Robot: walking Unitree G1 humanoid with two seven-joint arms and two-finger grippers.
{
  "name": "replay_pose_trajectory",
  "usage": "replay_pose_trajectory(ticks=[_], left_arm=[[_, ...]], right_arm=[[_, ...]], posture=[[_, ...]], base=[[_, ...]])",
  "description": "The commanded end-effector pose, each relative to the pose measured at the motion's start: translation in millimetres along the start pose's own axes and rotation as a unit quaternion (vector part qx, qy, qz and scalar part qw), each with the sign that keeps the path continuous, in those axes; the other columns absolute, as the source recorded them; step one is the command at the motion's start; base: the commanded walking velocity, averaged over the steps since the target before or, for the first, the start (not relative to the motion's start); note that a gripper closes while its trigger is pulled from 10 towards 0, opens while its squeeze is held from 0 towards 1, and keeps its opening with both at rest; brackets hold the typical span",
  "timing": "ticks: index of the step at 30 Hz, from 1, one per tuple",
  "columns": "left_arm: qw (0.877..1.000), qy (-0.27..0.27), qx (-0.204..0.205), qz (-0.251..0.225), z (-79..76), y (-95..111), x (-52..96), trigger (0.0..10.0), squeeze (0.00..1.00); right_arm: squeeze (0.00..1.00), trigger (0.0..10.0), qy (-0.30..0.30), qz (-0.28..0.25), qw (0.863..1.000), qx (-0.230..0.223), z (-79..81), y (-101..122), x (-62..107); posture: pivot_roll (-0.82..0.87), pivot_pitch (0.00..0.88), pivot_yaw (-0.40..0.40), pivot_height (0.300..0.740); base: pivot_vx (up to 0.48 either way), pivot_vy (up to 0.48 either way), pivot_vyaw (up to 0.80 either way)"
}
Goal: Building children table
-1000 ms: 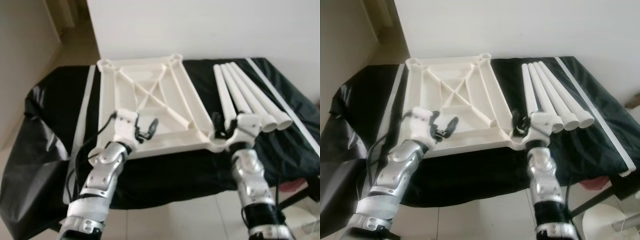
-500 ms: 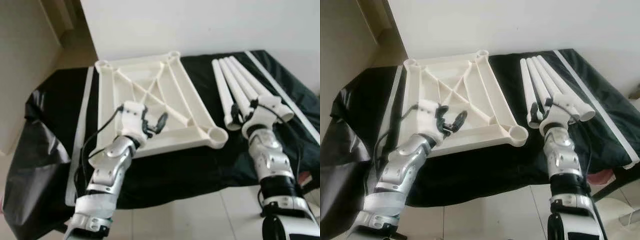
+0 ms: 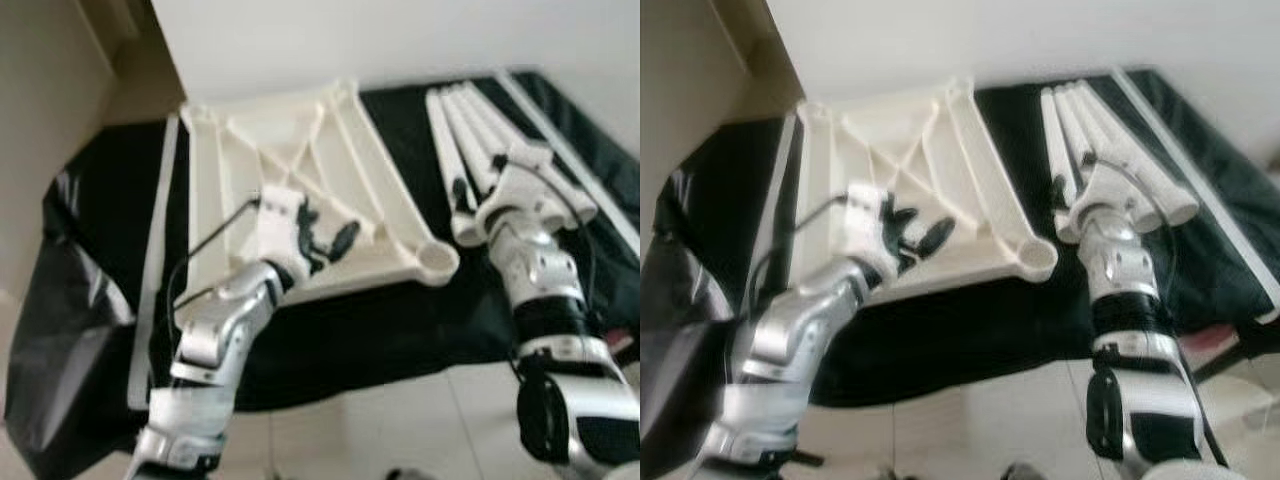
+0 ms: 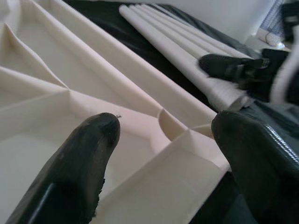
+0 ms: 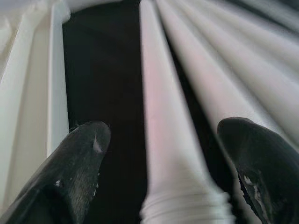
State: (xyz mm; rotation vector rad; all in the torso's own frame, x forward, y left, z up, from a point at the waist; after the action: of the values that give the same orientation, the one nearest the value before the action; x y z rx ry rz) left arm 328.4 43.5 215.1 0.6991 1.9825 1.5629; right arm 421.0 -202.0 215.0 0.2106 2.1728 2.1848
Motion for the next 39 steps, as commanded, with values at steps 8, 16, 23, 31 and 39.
replay_pose_trajectory(ticks=[8,16,23,31,39], left_arm=[[0.999,-0.019,0.028,0.010,-16.6,10.0,6.6,10.0,0.00],[0.999,-0.017,0.039,0.033,-22.9,8.1,11.8,10.0,0.00],[0.998,-0.008,0.048,0.027,-20.5,16.6,12.3,10.0,0.00],[0.998,-0.007,0.060,0.013,-21.6,23.5,7.3,10.0,0.00],[0.998,-0.006,0.067,0.006,-20.9,26.1,3.4,10.0,0.00]], right_arm=[[0.00,10.0,0.031,0.024,0.999,-0.034,18.1,26.7,-11.7],[0.00,10.0,0.033,0.057,0.997,-0.038,21.8,41.3,-19.6],[0.00,10.0,0.017,0.150,0.988,-0.024,9.6,19.4,-17.4],[0.00,10.0,0.049,0.211,0.976,0.000,6.3,8.7,-11.1],[0.00,0.0,0.064,0.199,0.977,0.043,4.1,11.6,-7.1]], posture=[[-0.02,0.335,0.095,0.740],[0.00,0.368,0.099,0.740],[-0.02,0.357,0.105,0.740],[-0.05,0.333,0.100,0.740],[-0.07,0.313,0.090,0.740]], base=[[0.000,0.000,0.00],[0.000,0.000,0.00],[0.000,0.000,0.00],[0.000,0.000,0.00],[0.000,0.000,0.00]])
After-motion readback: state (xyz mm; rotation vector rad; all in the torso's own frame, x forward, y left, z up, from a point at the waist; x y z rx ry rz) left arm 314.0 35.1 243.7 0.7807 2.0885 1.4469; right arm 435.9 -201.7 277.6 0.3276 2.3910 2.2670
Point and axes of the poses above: a point about 5 cm out from each wrist's last joint towards the gripper, its own x axis pointing back from the gripper into the wrist, its own y axis along the axis of the wrist's last joint, z = x × y, the point moved 3 cm from there along -x, pointing out of the wrist towards the gripper, and after that the axes turned 4 degrees about x, right-handed, at the moved point
